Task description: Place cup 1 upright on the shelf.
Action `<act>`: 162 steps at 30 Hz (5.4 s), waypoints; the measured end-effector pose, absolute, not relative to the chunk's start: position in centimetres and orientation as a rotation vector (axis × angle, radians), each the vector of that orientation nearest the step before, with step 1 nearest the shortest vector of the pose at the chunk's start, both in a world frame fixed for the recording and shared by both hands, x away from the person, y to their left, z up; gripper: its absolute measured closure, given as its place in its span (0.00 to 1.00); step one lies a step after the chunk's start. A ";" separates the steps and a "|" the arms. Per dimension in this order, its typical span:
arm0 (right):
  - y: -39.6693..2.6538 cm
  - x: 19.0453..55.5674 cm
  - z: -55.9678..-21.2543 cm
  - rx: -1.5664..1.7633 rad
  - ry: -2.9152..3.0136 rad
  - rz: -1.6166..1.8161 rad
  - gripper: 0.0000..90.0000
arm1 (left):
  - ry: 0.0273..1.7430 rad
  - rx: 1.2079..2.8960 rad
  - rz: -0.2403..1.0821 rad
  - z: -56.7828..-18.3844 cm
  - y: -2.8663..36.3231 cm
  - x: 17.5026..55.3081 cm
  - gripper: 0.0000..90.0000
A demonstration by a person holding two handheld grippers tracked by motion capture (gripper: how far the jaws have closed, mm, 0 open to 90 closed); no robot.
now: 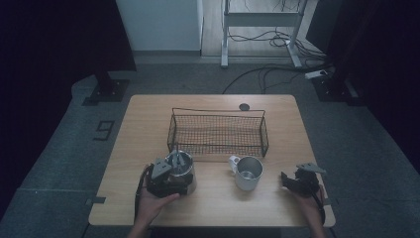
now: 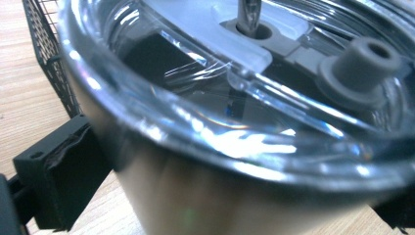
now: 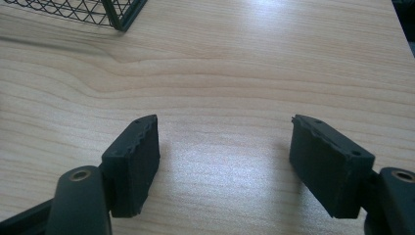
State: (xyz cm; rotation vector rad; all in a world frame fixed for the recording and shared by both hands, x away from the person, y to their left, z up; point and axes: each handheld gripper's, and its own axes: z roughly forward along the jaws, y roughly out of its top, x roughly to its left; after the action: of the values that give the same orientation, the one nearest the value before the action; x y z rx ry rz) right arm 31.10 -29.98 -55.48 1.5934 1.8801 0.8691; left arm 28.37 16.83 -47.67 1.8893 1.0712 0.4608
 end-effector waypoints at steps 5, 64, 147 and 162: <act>-30.0 31.1 -55.5 1.594 1.880 0.869 0.30 | 1.078 1.896 0.463 -47.8 16.3 28.9 0.00; -30.0 31.1 -55.5 1.599 1.874 0.867 0.30 | 1.067 1.824 0.519 -46.7 18.1 27.9 0.04; -30.0 31.3 -55.5 1.608 1.861 0.860 0.29 | 1.031 1.803 0.675 -35.6 16.6 35.4 0.04; -30.0 31.3 -55.5 1.609 1.859 0.859 0.30 | 1.032 1.812 0.666 -34.8 14.6 37.5 0.04</act>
State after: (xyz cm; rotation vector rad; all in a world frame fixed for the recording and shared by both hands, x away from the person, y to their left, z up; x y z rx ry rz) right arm 31.31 -29.98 -55.49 1.6090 1.8593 0.8593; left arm 37.51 14.60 -34.81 1.8120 1.0322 0.6658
